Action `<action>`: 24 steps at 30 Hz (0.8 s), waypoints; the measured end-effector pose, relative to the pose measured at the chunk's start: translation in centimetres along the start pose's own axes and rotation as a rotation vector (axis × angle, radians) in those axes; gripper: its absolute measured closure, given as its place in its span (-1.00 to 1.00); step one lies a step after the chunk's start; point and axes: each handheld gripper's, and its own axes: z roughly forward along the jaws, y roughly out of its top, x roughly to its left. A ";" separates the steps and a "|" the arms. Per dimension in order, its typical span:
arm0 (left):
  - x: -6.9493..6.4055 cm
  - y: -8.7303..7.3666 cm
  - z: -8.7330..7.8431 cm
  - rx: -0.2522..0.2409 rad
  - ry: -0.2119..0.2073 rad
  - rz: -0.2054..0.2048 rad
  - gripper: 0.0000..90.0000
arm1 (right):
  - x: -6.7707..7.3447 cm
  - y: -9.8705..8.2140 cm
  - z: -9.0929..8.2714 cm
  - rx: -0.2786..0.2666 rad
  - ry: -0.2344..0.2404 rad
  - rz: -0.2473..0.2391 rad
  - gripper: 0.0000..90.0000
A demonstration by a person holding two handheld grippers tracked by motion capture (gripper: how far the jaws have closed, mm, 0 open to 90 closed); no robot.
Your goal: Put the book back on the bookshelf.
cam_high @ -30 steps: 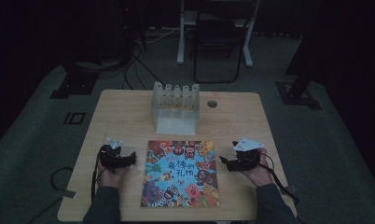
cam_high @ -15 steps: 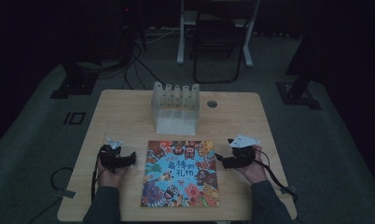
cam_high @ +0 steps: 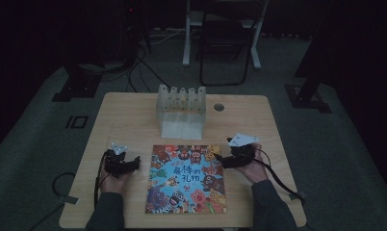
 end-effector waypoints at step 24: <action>0.0 0.0 0.0 -0.001 0.004 -0.003 -0.53 | -2.0 -1.5 4.2 0.022 0.060 0.071 -0.71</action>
